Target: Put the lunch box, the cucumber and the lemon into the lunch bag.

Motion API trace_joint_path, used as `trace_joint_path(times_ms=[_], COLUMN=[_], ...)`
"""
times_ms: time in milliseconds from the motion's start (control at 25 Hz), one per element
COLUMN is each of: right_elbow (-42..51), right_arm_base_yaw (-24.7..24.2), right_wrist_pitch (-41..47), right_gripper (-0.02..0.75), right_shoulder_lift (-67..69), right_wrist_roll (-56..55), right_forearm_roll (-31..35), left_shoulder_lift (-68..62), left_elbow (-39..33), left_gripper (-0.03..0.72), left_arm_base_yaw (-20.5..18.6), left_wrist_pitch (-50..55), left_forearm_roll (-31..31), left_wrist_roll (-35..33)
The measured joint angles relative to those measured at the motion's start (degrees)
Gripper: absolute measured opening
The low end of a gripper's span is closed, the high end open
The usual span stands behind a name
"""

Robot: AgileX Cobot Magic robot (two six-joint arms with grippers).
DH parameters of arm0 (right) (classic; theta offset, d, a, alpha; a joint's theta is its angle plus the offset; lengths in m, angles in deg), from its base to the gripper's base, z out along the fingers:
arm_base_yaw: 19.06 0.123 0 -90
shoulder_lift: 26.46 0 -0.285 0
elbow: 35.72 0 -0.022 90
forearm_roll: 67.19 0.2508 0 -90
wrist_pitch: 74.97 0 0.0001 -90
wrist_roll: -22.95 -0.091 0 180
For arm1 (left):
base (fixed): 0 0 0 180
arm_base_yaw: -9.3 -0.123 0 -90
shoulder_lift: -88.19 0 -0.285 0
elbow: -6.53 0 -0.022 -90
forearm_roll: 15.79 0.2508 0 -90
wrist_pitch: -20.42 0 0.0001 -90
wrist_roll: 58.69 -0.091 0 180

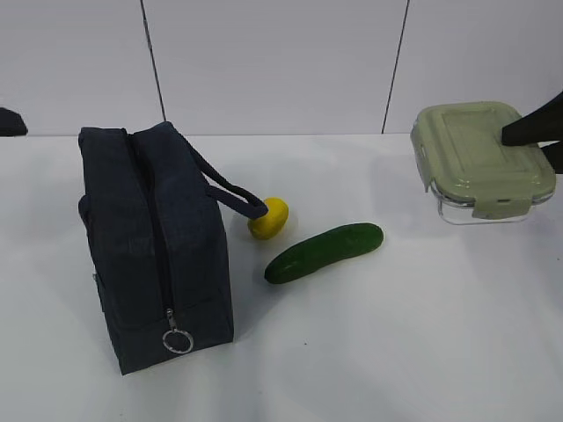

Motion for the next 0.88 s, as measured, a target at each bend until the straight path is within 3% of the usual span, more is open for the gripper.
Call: trace_joint_path(times_ms=[240, 560, 880], right_elbow=[0.00, 0.00, 0.00], right_arm_base_yaw=[0.00, 0.00, 0.00], right_wrist_pitch=[0.00, 0.00, 0.00], right_gripper=[0.388, 0.388, 0.388], right_shoulder_lift=[0.00, 0.00, 0.00], right_wrist_roll=[0.00, -0.10, -0.10], right_forearm_roll=[-0.04, -0.14, -0.61], left_shoulder_lift=[-9.19, -18.02, -23.49], left_elbow=[4.80, 6.52, 6.99], left_gripper=[0.411, 0.405, 0.214], left_arm_base_yaw=[0.12, 5.04, 7.30], left_wrist_pitch=[-0.60, -3.66, -8.06], left_forearm_roll=[-2.76, -5.60, -6.76], left_wrist_roll=[-4.22, -8.96, -9.25])
